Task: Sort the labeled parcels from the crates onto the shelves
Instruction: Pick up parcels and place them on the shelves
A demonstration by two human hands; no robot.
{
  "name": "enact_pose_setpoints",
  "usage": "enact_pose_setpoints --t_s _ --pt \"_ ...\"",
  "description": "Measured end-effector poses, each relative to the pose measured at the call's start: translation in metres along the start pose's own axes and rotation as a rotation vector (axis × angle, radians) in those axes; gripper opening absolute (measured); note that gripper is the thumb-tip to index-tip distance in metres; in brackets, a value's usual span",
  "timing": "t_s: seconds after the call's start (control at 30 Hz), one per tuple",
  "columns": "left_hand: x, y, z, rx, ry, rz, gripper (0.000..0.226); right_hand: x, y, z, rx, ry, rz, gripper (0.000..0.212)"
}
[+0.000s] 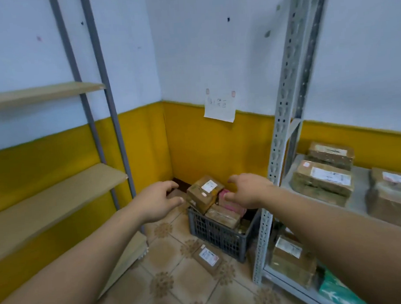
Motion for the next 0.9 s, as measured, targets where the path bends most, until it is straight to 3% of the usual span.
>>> enact_pose_setpoints --t_s 0.27,0.63,0.9 --pt "0.079 0.058 0.025 0.098 -0.063 -0.01 0.054 0.047 0.081 0.033 0.093 -0.03 0.024 0.057" --pt "0.152 0.206 0.098 0.314 -0.116 -0.12 0.055 0.015 0.255 0.076 0.273 -0.011 0.076 0.06" --pt "0.242 0.293 0.146 0.446 -0.139 -0.174 0.051 -0.009 0.359 0.139 0.399 0.083 0.253 0.059"
Point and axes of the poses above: each hand's wrist, its own y-axis towards the middle knuckle, its own z-axis out of the palm, x = y × z, the point moved 8 cm from there along y, towards the middle knuckle, and after that the axes turned 15 degrees about z, right-handed, at the moved point
